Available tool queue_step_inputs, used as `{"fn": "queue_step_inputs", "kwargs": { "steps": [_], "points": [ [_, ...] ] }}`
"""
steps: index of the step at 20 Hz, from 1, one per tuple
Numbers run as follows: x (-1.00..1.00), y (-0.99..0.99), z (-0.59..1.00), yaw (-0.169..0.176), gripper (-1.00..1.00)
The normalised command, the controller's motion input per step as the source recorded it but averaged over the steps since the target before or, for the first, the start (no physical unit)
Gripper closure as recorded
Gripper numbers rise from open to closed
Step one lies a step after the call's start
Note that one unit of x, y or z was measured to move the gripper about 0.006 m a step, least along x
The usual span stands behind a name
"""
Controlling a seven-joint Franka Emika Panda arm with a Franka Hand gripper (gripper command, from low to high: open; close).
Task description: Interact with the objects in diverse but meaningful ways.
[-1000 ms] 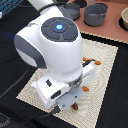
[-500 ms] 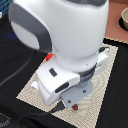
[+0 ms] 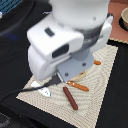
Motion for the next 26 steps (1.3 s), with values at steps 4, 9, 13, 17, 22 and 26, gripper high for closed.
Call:
{"fn": "queue_step_inputs", "kwargs": {
  "steps": [4, 9, 13, 17, 22, 26],
  "points": [
    [-0.99, 0.04, -0.18, 0.067, -1.0],
    [-0.87, -0.32, -0.32, 0.054, -1.0],
    [-0.8, -0.48, -0.52, 0.035, -1.0],
    [-0.75, -0.52, -0.61, 0.031, -1.0],
    [-0.79, -0.29, -0.55, 0.036, -1.0],
    [-0.78, -0.17, -0.63, 0.04, -1.0]
  ]
}}
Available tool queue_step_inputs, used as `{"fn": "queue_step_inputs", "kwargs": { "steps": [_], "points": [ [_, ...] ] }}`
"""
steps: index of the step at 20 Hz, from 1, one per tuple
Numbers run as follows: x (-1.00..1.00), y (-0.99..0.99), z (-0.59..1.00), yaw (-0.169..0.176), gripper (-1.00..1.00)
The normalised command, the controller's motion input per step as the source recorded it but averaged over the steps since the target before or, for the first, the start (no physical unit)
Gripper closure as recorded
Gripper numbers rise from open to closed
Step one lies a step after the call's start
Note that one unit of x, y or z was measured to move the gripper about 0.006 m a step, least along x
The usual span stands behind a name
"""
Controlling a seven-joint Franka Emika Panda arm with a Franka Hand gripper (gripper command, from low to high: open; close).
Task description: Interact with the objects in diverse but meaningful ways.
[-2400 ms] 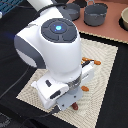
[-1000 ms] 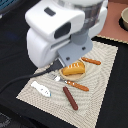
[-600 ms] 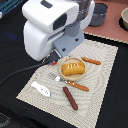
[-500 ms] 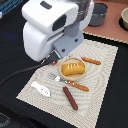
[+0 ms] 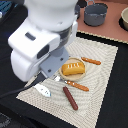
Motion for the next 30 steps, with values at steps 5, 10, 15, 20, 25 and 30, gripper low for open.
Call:
{"fn": "queue_step_inputs", "kwargs": {
  "steps": [5, 10, 15, 20, 25, 30],
  "points": [
    [-0.63, -0.07, -0.55, 0.026, -1.0],
    [-0.42, 0.0, -0.49, 0.0, -1.0],
    [-0.13, -0.1, -0.26, -0.001, -1.0],
    [0.08, -0.09, -0.05, -0.022, -1.0],
    [0.0, -0.13, -0.24, -0.013, -1.0],
    [-0.01, -0.12, -0.27, -0.012, -1.0]
  ]
}}
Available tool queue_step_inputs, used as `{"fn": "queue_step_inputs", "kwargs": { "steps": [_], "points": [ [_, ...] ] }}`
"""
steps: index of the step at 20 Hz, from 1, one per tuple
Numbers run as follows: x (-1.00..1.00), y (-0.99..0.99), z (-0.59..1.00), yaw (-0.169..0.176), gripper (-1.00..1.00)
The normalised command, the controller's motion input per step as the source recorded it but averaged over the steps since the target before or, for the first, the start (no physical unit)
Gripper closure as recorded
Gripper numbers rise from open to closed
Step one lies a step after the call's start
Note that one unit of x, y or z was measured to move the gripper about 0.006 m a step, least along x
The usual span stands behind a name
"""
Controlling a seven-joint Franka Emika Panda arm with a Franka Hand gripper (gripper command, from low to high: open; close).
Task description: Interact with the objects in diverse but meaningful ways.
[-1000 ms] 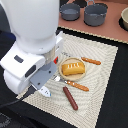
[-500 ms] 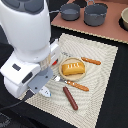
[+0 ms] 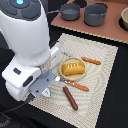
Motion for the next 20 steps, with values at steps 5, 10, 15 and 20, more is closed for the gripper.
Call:
{"fn": "queue_step_inputs", "kwargs": {
  "steps": [5, 10, 15, 20],
  "points": [
    [-0.05, -0.14, -0.35, -0.007, -1.0],
    [-0.05, -0.13, -0.32, -0.002, 1.0],
    [-0.09, -0.15, -0.34, 0.0, 1.0],
    [-0.13, -0.17, -0.36, 0.0, 1.0]
  ]
}}
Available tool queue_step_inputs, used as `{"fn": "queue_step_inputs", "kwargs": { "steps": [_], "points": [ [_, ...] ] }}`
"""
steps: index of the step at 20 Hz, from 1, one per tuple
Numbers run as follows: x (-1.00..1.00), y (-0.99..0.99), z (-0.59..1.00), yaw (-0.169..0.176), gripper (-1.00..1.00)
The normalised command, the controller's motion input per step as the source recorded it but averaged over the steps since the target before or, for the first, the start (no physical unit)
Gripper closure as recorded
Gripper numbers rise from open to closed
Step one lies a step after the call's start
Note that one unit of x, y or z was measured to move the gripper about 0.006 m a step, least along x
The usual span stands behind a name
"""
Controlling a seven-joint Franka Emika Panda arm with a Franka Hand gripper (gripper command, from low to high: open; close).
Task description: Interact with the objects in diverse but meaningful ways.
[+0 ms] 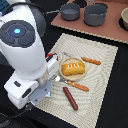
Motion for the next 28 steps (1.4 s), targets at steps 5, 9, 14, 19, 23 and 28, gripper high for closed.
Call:
{"fn": "queue_step_inputs", "kwargs": {
  "steps": [5, 9, 14, 19, 23, 28],
  "points": [
    [-0.11, -0.16, -0.35, 0.0, 1.0],
    [-0.03, -0.07, -0.1, 0.0, 1.0],
    [-0.05, 0.29, 0.87, -0.002, 1.0],
    [0.09, 0.67, 1.0, -0.006, 1.0],
    [0.41, 0.79, 1.0, -0.005, 1.0],
    [0.54, 0.89, 0.77, 0.0, 1.0]
  ]
}}
